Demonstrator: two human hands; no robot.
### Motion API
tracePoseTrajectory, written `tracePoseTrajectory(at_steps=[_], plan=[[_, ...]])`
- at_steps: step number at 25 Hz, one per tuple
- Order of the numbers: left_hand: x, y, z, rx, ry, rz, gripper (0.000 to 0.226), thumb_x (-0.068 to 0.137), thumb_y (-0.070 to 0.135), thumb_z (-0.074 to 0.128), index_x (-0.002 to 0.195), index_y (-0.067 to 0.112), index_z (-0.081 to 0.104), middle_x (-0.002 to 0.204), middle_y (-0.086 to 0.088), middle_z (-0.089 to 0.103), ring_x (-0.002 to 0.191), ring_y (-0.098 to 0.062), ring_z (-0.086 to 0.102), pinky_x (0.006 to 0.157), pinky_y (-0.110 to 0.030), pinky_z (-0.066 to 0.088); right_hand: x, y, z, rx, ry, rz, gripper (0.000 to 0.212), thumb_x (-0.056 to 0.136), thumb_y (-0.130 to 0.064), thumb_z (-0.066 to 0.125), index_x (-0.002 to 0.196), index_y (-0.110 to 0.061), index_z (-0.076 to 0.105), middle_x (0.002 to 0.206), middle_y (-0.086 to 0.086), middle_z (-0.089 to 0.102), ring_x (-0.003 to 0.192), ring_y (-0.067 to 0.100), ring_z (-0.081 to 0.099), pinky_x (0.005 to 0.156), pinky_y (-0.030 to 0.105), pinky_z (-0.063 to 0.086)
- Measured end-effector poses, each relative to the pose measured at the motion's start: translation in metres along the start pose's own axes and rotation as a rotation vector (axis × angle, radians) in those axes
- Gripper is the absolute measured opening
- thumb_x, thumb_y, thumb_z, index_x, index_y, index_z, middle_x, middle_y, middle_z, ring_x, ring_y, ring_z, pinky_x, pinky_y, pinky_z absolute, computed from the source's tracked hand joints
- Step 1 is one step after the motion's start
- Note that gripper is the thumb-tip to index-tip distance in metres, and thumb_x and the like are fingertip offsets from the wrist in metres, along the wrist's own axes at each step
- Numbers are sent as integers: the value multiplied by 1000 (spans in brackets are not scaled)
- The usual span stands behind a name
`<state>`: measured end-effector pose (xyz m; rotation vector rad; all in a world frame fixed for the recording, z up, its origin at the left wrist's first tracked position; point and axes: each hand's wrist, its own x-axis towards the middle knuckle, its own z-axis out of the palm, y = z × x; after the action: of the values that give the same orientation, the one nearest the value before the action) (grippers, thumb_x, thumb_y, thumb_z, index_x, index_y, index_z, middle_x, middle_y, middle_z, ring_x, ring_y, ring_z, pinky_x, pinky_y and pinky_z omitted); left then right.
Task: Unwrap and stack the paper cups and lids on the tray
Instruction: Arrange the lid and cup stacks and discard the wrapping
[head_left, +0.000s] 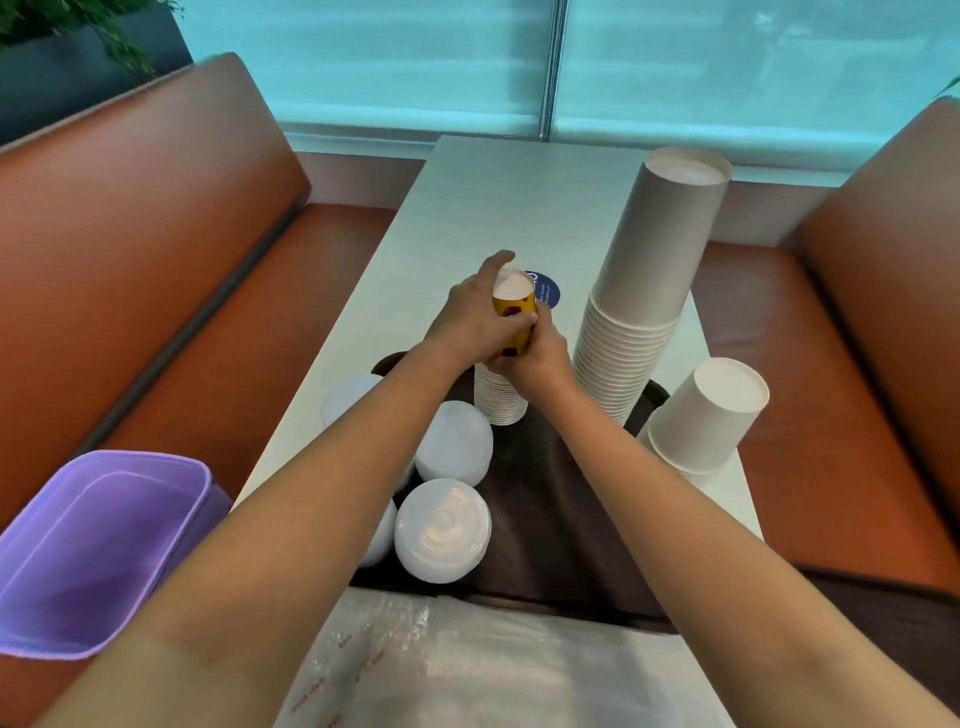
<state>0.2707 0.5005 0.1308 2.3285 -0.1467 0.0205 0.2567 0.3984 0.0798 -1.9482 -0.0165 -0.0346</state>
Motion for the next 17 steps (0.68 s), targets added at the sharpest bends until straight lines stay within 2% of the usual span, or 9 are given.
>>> tracePoseTrajectory(at_steps=[5, 9, 12, 17], plan=[[-15, 11, 10, 2, -52, 48, 66, 83, 29, 68, 141, 27, 35, 135, -8, 49, 121, -25, 46, 94, -31, 41, -21, 10, -8, 63, 58, -7, 66, 75, -4, 76, 128, -15, 39, 111, -5, 53, 103, 14, 53, 84, 26, 45], [-35, 15, 16, -6, -79, 55, 69, 83, 31, 68, 142, 27, 34, 135, -9, 48, 120, -26, 47, 97, -36, 45, -44, 13, -13, 105, 73, -34, 64, 73, 0, 76, 126, -15, 42, 108, -7, 53, 102, 12, 54, 83, 21, 47], [-55, 19, 20, -9, -96, 61, 69, 83, 30, 69, 142, 27, 33, 137, -9, 47, 120, -27, 47, 98, -37, 44, -66, 14, -18, 97, 79, -54, 63, 74, -2, 76, 124, -20, 43, 111, -6, 54, 104, 11, 54, 87, 23, 48], [-92, 26, 26, -26, -122, 105, 69, 84, 32, 68, 142, 28, 32, 136, -8, 48, 120, -26, 48, 95, -35, 43, -108, 15, -26, 81, 104, -54, 67, 75, -6, 77, 128, -22, 39, 114, -9, 52, 106, 8, 51, 81, 10, 41]])
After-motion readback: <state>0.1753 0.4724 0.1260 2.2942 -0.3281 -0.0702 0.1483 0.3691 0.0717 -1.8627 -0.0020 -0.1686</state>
